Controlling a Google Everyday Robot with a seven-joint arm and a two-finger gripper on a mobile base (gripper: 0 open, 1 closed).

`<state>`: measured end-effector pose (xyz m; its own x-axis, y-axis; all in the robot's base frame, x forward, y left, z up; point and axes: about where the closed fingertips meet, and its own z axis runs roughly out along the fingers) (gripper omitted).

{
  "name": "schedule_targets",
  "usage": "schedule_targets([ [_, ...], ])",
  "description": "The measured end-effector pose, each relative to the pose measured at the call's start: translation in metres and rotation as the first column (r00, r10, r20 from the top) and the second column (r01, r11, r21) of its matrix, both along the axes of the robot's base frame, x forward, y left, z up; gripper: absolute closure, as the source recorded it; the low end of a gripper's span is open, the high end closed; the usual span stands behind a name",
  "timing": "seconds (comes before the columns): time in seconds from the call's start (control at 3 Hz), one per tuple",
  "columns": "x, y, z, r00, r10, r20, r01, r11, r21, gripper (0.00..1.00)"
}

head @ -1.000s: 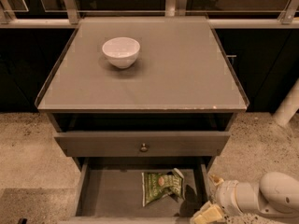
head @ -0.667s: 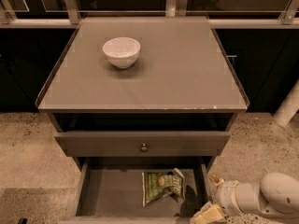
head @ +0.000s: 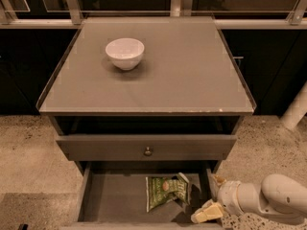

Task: Pick green jalapeno chip bag from middle drawer and place on counter

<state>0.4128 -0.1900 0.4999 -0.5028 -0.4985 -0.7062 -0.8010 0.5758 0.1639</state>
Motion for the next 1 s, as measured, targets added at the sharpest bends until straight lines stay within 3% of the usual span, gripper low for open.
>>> schedule_targets([
  [1.0,0.057,0.030,-0.056,0.9956,-0.090,0.027,0.089,0.995,0.041,0.00],
])
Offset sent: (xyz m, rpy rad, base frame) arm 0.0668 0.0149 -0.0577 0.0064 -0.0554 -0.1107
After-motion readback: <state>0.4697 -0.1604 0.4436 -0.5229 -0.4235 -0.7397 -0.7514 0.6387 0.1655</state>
